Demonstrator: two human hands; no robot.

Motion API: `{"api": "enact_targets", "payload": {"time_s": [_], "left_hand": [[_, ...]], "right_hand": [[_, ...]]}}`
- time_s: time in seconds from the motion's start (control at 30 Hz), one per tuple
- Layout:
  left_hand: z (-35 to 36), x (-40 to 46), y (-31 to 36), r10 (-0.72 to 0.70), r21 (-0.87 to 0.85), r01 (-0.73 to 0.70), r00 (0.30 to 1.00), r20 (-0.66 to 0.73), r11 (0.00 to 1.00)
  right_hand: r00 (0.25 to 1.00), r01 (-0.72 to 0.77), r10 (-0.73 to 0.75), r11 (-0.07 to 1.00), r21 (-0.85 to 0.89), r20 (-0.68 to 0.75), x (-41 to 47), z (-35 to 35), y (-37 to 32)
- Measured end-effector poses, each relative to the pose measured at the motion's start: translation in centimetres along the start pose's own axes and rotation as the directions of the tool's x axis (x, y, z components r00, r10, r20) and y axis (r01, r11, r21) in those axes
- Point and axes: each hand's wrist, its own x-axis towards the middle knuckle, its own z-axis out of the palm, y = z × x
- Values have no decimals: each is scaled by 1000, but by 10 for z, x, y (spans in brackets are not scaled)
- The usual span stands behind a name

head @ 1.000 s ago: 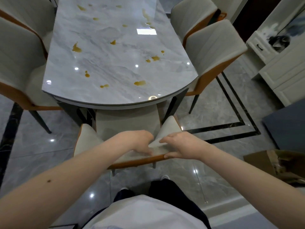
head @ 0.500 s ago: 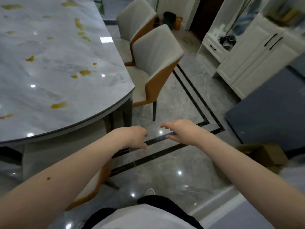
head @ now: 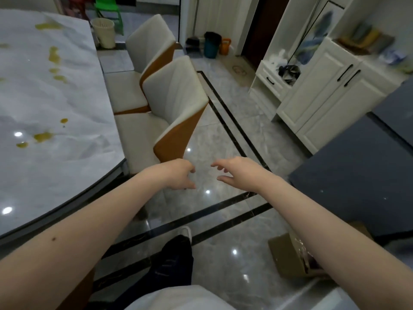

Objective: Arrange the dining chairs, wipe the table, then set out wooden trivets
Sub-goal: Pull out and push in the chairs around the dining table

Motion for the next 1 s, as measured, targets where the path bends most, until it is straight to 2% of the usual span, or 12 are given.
{"api": "enact_targets", "payload": {"time_s": [0.17,0.4,0.57,0.67,0.83,1.0], "left_hand": [[-65,83,10,-44,7,44,994,-97,999],[-142,180,14,-181,-93,164,957,-227,982],[-179,237,2,-312,-90,300,923,-225,950],[-195,266,-10,-392,-144,367,892,-227,919],[-213,313,-16,-561,-275,500,796,-227,821],[-228,356,-4,-708,-461,579,686,-169,672]], "right_hand": [[997,55,-57,998,-26,-51,77,-42,67],[989,137,-141,988,-66,-52,178,-101,143],[971,235,-238,968,-91,-22,257,-128,191],[945,323,-326,941,-102,-10,309,-141,213],[838,543,-542,814,-205,63,393,-162,233],[662,746,-728,617,-250,178,457,-179,253]]}}
